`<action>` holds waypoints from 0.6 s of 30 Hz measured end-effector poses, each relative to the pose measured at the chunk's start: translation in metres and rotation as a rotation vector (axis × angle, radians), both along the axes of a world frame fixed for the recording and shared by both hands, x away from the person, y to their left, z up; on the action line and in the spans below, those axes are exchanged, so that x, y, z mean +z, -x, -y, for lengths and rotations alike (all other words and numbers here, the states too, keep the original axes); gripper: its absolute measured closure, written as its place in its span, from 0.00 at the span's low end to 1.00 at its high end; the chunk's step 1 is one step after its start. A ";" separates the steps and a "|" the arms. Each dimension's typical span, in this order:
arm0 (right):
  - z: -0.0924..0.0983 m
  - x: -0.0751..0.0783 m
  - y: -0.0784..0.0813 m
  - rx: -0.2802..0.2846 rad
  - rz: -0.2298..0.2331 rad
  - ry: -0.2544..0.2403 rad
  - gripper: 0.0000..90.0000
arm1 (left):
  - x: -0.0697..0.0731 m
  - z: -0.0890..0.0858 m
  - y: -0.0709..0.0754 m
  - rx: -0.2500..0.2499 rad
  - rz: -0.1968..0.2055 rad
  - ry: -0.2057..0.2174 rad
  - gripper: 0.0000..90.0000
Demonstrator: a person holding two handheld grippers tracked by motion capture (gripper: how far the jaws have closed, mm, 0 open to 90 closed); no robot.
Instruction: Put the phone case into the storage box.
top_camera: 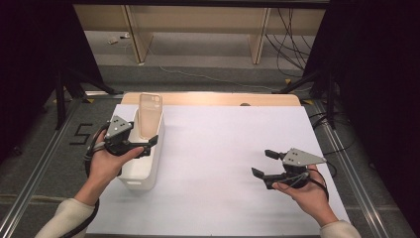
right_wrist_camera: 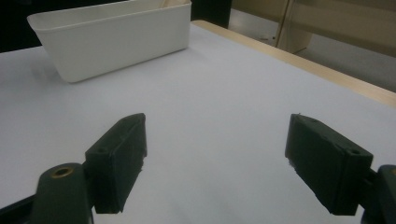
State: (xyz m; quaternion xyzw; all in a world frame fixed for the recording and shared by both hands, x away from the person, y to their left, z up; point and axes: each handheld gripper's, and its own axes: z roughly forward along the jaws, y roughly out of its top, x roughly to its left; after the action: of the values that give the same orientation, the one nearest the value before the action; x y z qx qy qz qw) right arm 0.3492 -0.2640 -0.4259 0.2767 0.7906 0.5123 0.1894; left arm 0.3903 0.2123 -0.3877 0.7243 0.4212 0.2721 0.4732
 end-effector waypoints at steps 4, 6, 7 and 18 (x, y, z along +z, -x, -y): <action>-0.001 0.000 0.000 0.002 -0.001 0.002 0.24 | 0.000 0.002 0.003 -0.007 0.003 0.003 0.05; -0.001 0.000 0.000 0.001 -0.003 0.001 0.24 | 0.001 0.002 0.004 -0.011 0.007 0.002 0.05; -0.001 -0.001 0.000 0.002 -0.003 -0.001 0.24 | 0.001 0.003 0.005 -0.012 0.009 0.001 0.05; 0.000 0.000 0.000 0.001 -0.002 0.000 0.24 | 0.000 0.004 0.016 -0.030 0.015 -0.006 0.05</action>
State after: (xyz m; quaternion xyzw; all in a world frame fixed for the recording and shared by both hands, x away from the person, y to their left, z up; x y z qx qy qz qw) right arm 0.3491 -0.2636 -0.4259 0.2770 0.7910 0.5120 0.1883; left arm 0.3739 0.2082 -0.3880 0.7299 0.4061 0.2717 0.4782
